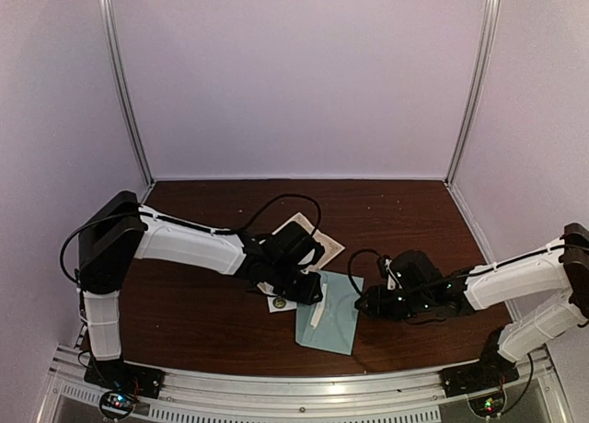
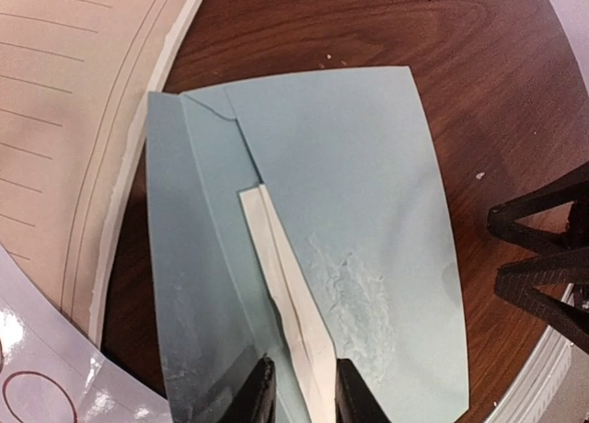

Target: Place the letter into the envelope and seal it

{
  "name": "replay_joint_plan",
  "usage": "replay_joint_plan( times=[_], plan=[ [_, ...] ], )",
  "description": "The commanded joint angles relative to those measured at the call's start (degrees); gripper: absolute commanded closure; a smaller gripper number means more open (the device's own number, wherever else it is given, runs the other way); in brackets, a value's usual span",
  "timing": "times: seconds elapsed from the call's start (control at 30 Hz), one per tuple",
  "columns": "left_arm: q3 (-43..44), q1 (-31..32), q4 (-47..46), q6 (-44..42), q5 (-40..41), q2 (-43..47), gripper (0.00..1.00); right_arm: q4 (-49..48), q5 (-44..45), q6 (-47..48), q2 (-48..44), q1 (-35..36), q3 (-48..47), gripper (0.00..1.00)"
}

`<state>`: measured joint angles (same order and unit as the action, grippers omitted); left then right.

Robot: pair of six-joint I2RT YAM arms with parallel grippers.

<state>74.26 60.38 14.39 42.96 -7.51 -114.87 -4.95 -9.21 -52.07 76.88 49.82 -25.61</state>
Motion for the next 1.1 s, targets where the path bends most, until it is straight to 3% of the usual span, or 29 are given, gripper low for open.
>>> replay_joint_plan(
  times=[0.0,0.43,0.6,1.07],
  plan=[
    [-1.11,-0.14,-2.90,0.44,-1.78,-1.26,0.79,-3.04,-1.11,-0.75,2.38,0.86,-0.04,0.52],
    [-1.66,-0.09,-3.05,1.16,-2.98,-3.40,0.81,-5.02,-1.84,-0.70,5.59,1.32,-0.61,0.56],
    [-2.09,-0.02,-4.75,1.56,-5.09,-3.96,0.91,-5.29,-2.03,-0.67,5.97,1.37,-0.95,0.58],
    [-2.57,0.33,-9.06,2.84,-9.92,-4.84,0.94,-5.95,-0.98,-0.42,6.79,1.55,-1.76,0.61]
  ],
)
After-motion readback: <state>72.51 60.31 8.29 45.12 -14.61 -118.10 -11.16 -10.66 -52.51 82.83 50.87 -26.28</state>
